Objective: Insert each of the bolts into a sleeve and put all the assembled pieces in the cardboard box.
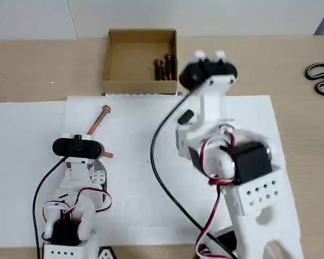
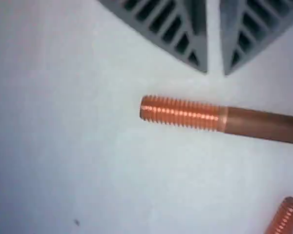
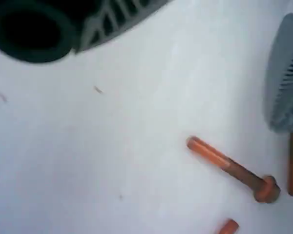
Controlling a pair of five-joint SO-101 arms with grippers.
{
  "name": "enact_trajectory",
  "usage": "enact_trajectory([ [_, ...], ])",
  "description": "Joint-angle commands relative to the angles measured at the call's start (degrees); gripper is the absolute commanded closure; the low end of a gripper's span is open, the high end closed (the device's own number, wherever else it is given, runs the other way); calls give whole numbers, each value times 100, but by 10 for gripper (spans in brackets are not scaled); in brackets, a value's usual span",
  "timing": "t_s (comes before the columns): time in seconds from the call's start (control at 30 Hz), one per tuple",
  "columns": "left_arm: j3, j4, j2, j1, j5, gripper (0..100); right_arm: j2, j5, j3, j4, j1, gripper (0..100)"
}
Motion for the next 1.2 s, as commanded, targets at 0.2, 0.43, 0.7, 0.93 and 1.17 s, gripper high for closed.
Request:
enact_trajectory([
  [0.2,-1367,440,158,-35,0,994,-1297,308,2479,-1420,382,997],
  [0.43,-2431,229,1662,-35,-26,994,-1429,273,3516,-2035,409,997],
  [0.7,-4268,-255,4176,-35,-9,994,-1429,264,3912,-2281,409,997],
  [0.93,-5807,-237,6734,-44,-26,994,-1437,132,3921,-2264,479,997],
  [1.17,-7556,492,9196,-88,-255,990,-1437,132,4070,-2220,910,996],
])
